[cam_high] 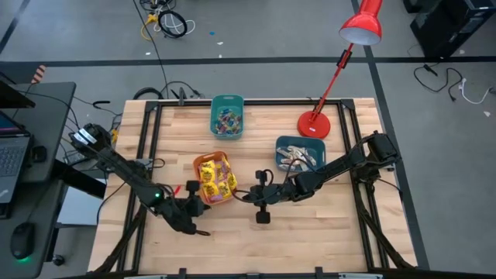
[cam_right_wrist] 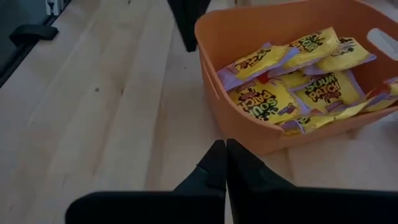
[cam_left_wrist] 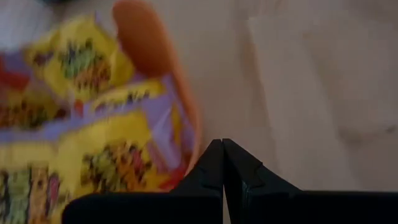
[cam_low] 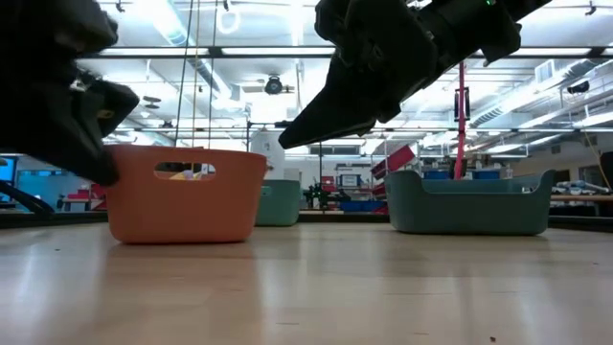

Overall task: Sort candy
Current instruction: Move the orange bin to the left side of the green bin

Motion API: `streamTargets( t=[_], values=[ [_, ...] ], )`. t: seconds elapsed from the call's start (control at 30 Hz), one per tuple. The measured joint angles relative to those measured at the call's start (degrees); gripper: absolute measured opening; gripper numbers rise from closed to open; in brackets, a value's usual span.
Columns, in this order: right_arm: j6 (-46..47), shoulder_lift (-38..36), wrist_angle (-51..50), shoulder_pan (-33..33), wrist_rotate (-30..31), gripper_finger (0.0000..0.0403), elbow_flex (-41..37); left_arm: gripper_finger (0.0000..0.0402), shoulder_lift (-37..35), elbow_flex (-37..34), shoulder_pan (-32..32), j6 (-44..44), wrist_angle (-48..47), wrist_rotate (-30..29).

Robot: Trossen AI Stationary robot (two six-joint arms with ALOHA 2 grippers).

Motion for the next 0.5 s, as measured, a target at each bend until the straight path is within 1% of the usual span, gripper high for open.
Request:
streamTargets(
  t=[0.2,0.43,0.5],
  values=[
    [0.0,0.0,0.1,-0.1,1.8,0.0,0.0,0.0,0.0,0.0,0.0,-5.9,-8.5,-0.7],
    [0.0,0.0,0.1,-1.1,2.4,0.0,0.0,0.0,0.0,0.0,0.0,-9.4,-15.0,-6.8],
    [0.0,0.0,0.0,-1.3,2.4,0.0,0.0,0.0,0.0,0.0,0.0,-10.1,-17.4,-7.4]
  ],
)
